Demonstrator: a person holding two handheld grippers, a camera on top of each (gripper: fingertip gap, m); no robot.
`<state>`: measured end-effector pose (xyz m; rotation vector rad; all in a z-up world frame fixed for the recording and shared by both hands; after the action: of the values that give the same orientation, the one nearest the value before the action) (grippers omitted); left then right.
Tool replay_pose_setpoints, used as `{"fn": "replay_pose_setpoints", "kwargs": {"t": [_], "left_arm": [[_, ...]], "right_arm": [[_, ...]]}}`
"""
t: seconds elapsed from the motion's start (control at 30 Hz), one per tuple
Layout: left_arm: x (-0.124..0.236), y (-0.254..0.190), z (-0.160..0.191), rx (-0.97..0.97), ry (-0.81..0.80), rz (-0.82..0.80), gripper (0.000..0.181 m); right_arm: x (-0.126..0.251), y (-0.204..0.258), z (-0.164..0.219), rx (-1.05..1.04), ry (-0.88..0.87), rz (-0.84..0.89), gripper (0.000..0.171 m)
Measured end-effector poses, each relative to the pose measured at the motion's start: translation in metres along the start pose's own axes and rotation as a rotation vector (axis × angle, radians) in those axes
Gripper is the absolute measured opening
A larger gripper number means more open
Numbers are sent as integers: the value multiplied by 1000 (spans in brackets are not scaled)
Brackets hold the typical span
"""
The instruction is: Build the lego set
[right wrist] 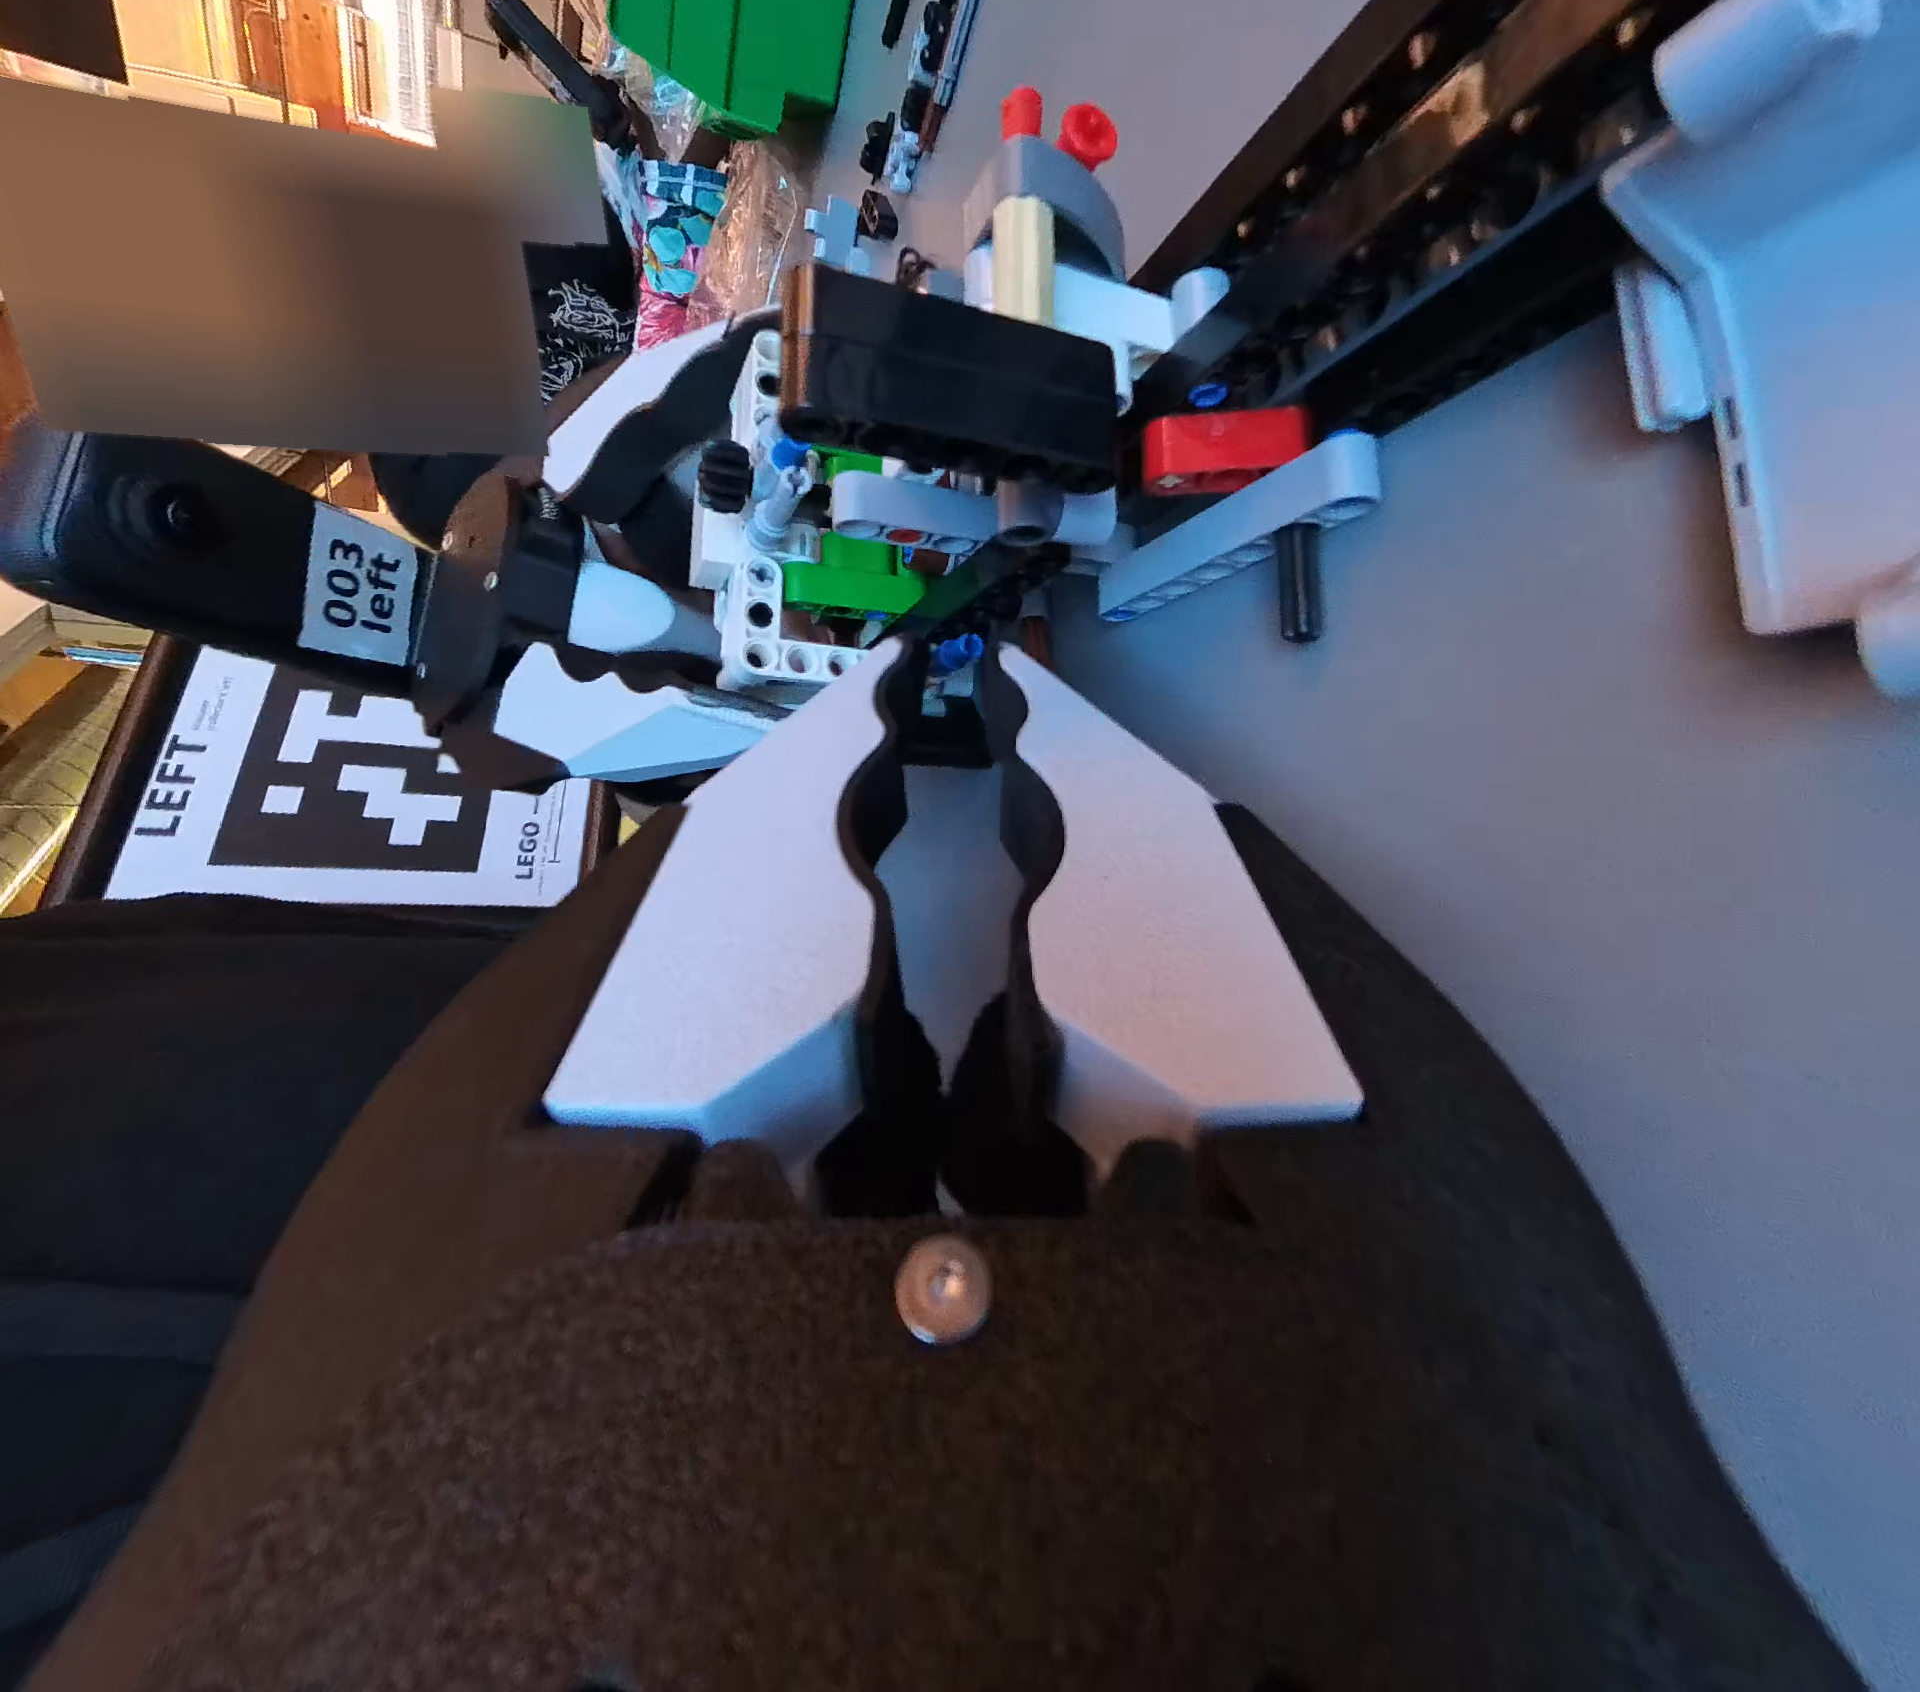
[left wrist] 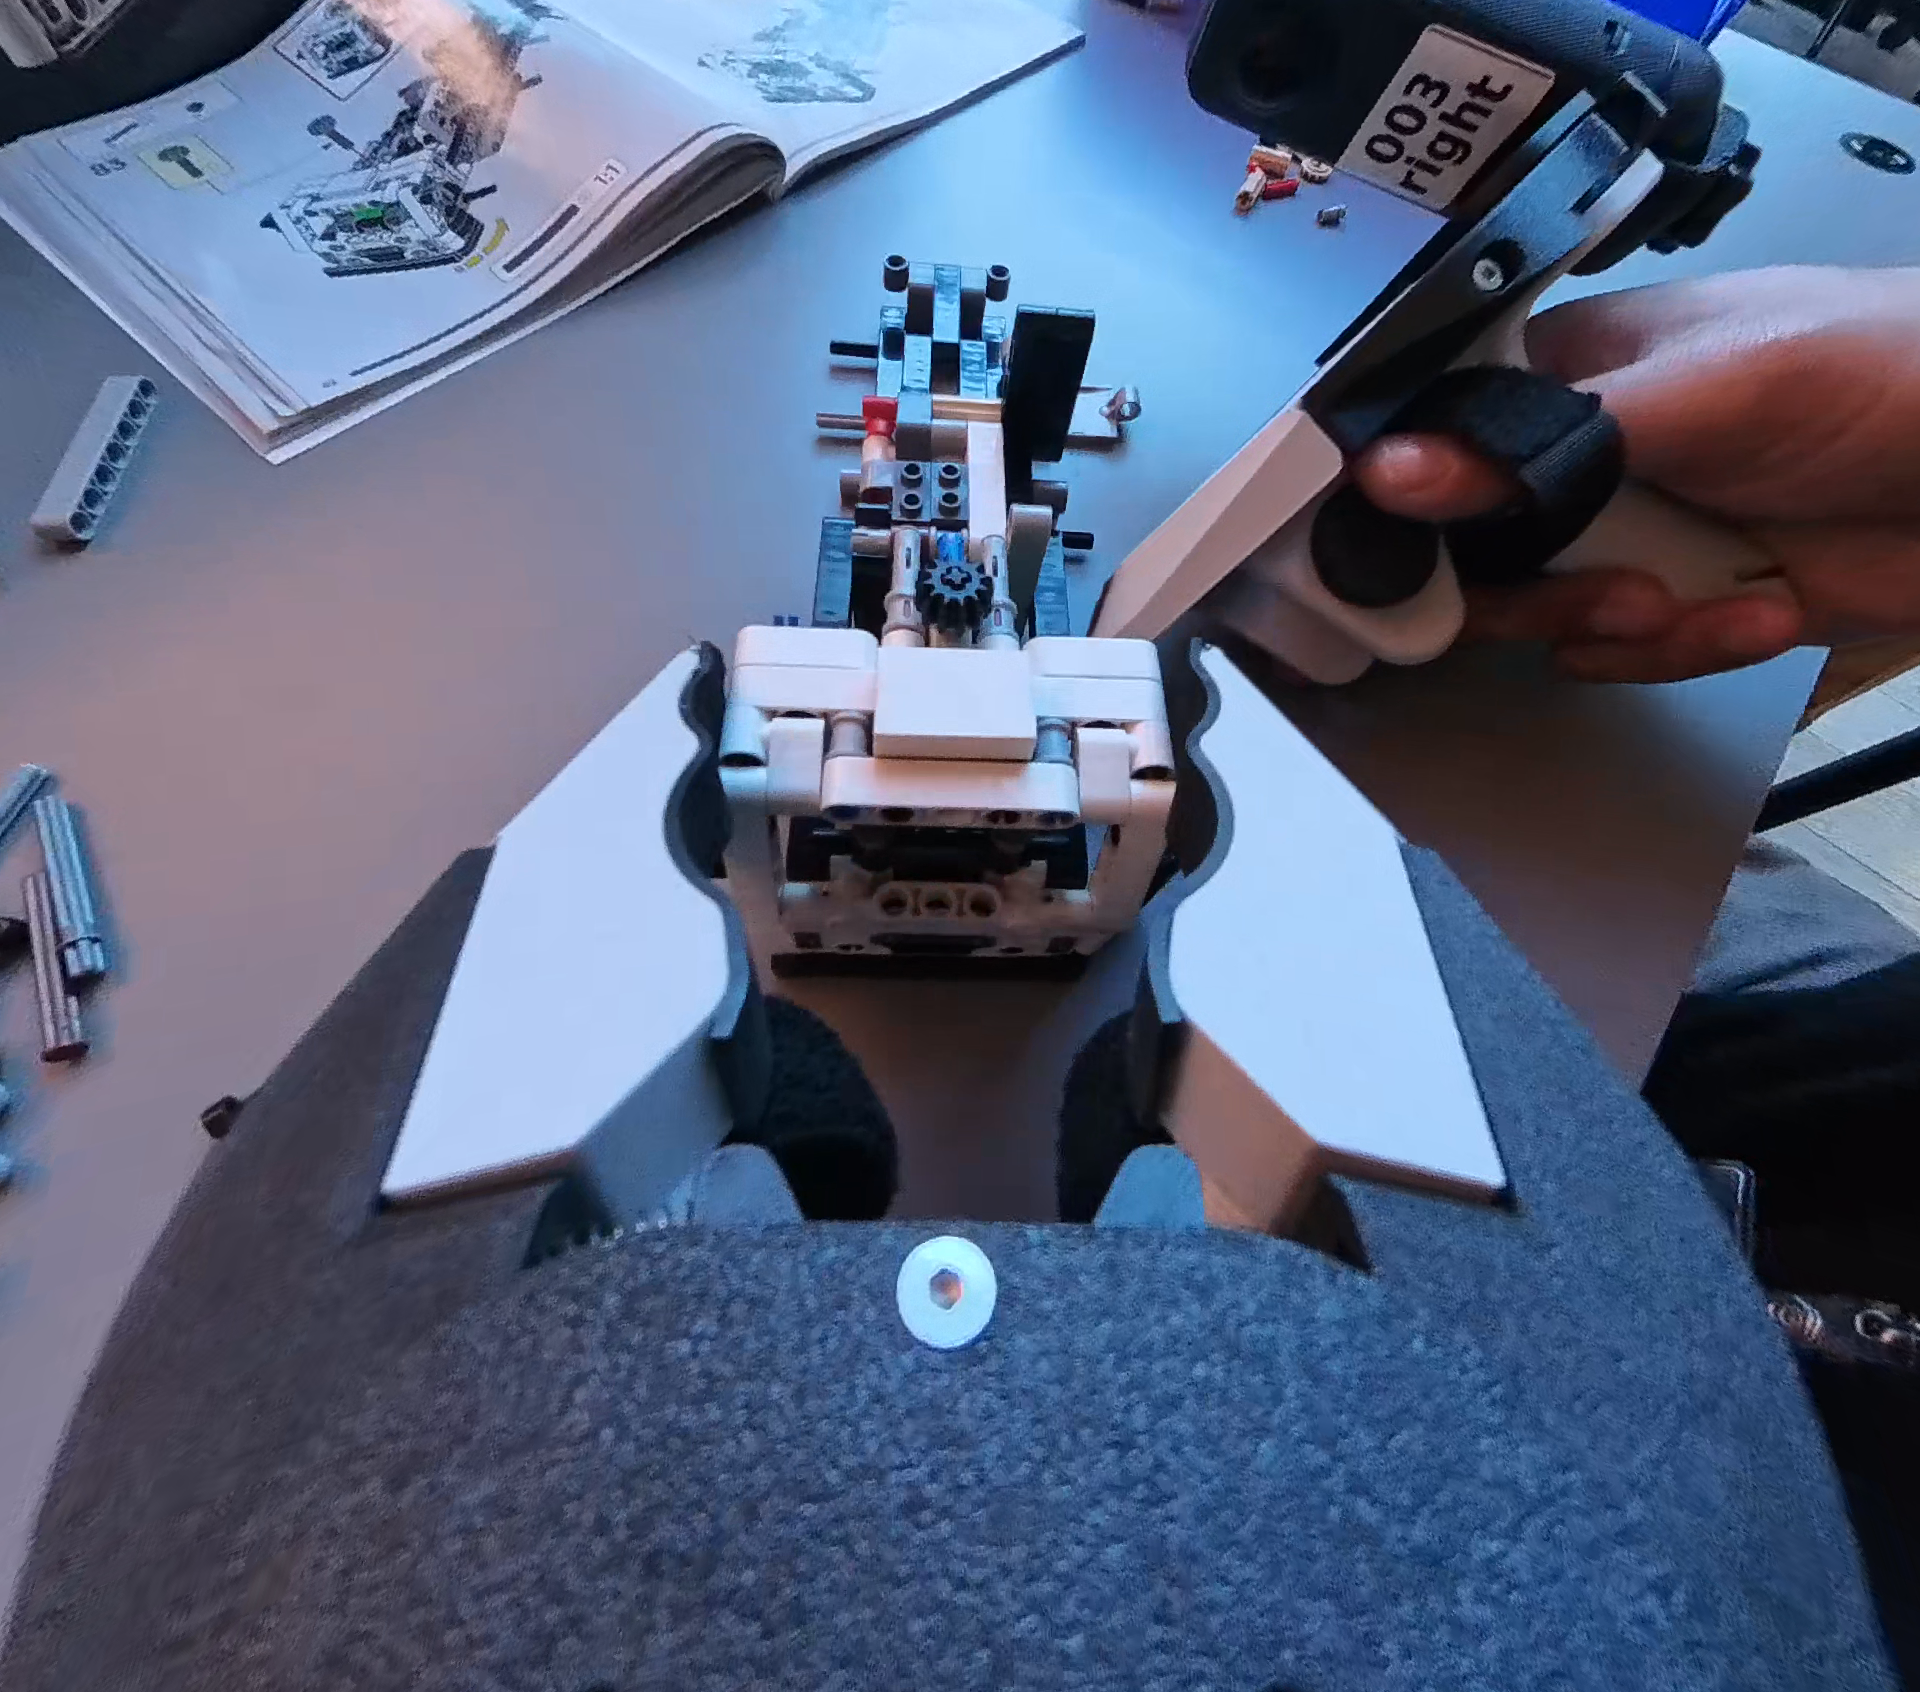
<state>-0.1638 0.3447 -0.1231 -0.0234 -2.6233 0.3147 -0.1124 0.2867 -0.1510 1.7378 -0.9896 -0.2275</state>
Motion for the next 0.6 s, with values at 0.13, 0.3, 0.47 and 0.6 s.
{"fn": "replay_pose_setpoints", "kwargs": {"t": [0.13, 0.3, 0.47, 0.6], "left_arm": [[0, 1, 1, -3, -17, 13, 85], [0, 1, 1, -9, -14, 20, 84], [0, -1, 1, -16, -8, 26, 84], [-1, -1, 1, -19, -6, 24, 84]], "right_arm": [[-2, 1, 2, 6, -12, -6, 6], [-3, 2, 4, 2, -68, -30, 4], [-1, 3, 5, 36, -102, -3, 3], [2, 1, 3, 27, -113, -6, 3]]}}
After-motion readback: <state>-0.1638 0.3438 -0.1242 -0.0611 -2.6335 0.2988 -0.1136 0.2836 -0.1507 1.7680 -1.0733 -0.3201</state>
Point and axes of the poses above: each gripper's, where its closed fingertips meet, x back along the fingers, z out of its underside, y = z × x across the jaws, the point moved 4 cm from there along x, back along the fingers, and after that the axes turned 9 degrees about x, right-handed, at the moved point
